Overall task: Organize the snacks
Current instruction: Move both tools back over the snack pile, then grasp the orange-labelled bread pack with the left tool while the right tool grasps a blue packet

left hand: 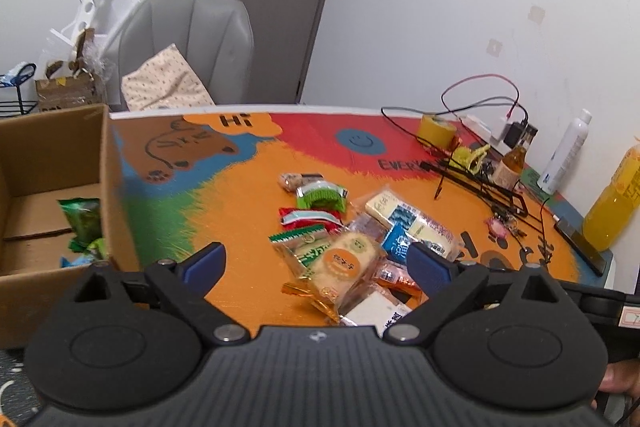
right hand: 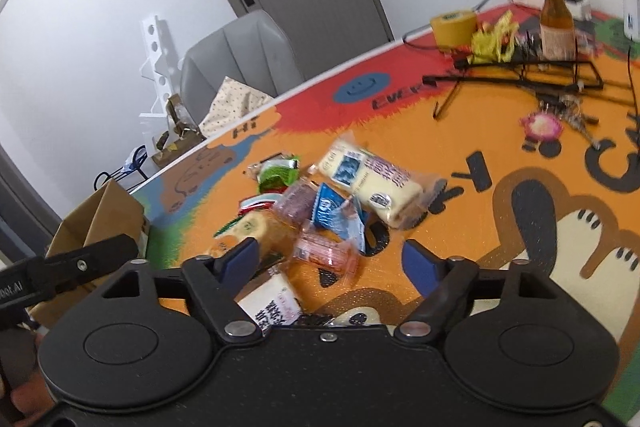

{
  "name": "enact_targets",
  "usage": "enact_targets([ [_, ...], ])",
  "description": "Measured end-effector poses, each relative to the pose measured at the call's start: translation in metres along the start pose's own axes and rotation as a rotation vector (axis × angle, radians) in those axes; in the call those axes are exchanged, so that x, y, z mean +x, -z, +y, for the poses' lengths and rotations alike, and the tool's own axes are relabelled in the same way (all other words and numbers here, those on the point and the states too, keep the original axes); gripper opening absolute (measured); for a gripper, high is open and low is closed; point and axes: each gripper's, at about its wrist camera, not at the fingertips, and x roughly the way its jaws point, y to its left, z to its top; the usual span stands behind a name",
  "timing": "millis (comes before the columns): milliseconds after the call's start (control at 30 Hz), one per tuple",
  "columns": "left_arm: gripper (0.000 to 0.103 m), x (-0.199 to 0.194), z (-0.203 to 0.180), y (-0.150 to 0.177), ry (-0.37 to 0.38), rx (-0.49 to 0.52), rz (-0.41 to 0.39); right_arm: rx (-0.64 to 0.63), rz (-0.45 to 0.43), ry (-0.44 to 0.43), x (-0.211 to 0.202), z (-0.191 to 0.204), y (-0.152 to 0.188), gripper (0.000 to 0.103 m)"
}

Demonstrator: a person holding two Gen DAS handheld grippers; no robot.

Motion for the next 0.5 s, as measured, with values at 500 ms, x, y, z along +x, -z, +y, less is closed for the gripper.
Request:
enact_targets([
  [500, 0.083, 0.07, -0.013, 0.003, 0.049, 0.059, 0.122, 0.067, 0.047, -0.005, 0.047, -0.017, -0.006, 0.056],
])
